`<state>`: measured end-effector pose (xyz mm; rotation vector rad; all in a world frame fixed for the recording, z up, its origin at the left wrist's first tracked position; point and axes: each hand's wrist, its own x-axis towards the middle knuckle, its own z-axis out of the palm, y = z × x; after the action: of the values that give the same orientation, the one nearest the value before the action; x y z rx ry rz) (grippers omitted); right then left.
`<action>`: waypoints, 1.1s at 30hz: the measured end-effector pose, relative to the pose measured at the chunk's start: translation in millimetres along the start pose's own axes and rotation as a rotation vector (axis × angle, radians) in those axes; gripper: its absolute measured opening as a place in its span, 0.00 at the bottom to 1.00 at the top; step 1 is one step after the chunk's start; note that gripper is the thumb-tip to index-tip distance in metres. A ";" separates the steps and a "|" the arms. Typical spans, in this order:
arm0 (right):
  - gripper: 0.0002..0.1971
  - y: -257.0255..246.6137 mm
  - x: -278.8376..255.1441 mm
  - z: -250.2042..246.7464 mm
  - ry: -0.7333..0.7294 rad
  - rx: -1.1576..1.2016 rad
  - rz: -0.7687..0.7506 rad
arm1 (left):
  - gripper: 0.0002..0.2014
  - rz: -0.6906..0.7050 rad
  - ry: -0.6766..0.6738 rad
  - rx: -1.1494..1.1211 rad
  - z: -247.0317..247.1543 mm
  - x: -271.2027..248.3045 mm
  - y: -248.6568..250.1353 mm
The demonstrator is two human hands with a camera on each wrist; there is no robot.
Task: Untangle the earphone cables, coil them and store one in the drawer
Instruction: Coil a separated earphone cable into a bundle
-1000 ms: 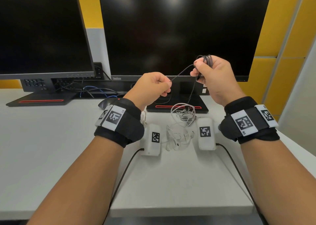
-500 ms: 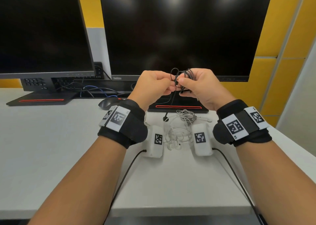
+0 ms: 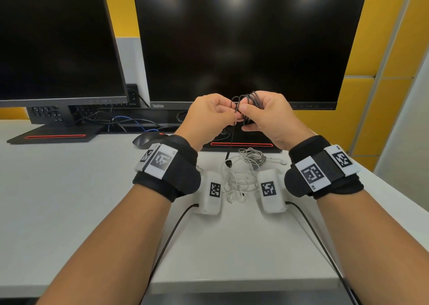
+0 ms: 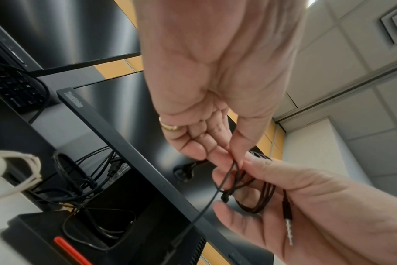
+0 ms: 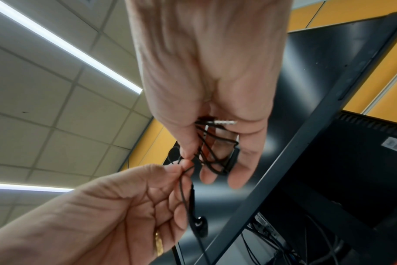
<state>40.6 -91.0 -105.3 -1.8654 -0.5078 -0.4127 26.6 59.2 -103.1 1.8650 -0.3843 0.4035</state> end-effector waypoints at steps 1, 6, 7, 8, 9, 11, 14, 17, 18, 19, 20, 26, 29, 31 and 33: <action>0.06 0.6 0.6 0.0 0.001 -0.025 -0.014 | 0.05 -0.006 -0.024 -0.017 -0.4 -0.7 1.1; 0.05 1.2 2.1 1.7 -0.007 -0.085 -0.052 | 0.06 -0.034 -0.040 -0.092 -0.2 -0.9 0.1; 0.04 0.9 2.1 1.8 -0.001 -0.082 -0.055 | 0.06 -0.030 -0.031 -0.081 0.4 -0.3 -1.1; 0.04 0.7 1.9 1.9 0.004 -0.075 -0.057 | 0.06 -0.023 -0.021 -0.060 1.0 0.2 -2.2; 0.04 0.6 1.6 2.0 0.009 -0.066 -0.060 | 0.06 -0.014 -0.012 -0.033 1.4 0.7 -2.5; 0.05 0.3 0.9 2.5 0.014 -0.048 -0.076 | 0.07 0.008 -0.004 0.019 2.3 1.1 -2.5; 0.06 0.2 0.7 4.3 0.018 -0.052 -0.087 | 0.09 0.024 -0.034 0.061 2.7 0.6 -2.3; 0.05 2.0 2.2 4.0 0.015 -0.091 -0.067 | 0.12 -0.009 -0.093 0.041 2.7 -0.5 -2.5; 0.05 2.6 2.6 3.4 0.009 -0.100 -0.060 | 0.13 -0.017 -0.108 0.022 2.6 -0.6 -2.6; 0.05 3.0 2.9 2.9 0.003 -0.107 -0.054 | 0.13 -0.017 -0.118 0.005 2.5 -0.6 -2.9; 0.06 3.1 2.9 2.7 -0.001 -0.107 -0.046 | 0.13 -0.012 -0.123 -0.006 2.4 -0.4 -3.5; 0.05 -2.9 -1.3 2.5 -0.037 0.069 0.012 | 0.10 0.044 -0.096 0.007 2.1 2.2 -5.9; 0.06 -5.4 -2.1 1.2 -0.017 0.134 0.023 | 0.08 0.063 -0.095 -0.035 1.0 2.5 -7.2; 0.06 -5.9 -2.1 1.3 0.010 0.147 0.020 | 0.08 0.062 -0.078 -0.038 0.3 2.9 -7.5; 0.06 -6.2 -1.8 1.8 0.032 0.162 0.031 | 0.08 0.051 -0.040 -0.027 -0.8 3.7 -8.1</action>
<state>35.9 -87.7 -102.0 -1.7062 -0.4762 -0.3693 33.6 62.2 -107.9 1.8423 -0.4631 0.3948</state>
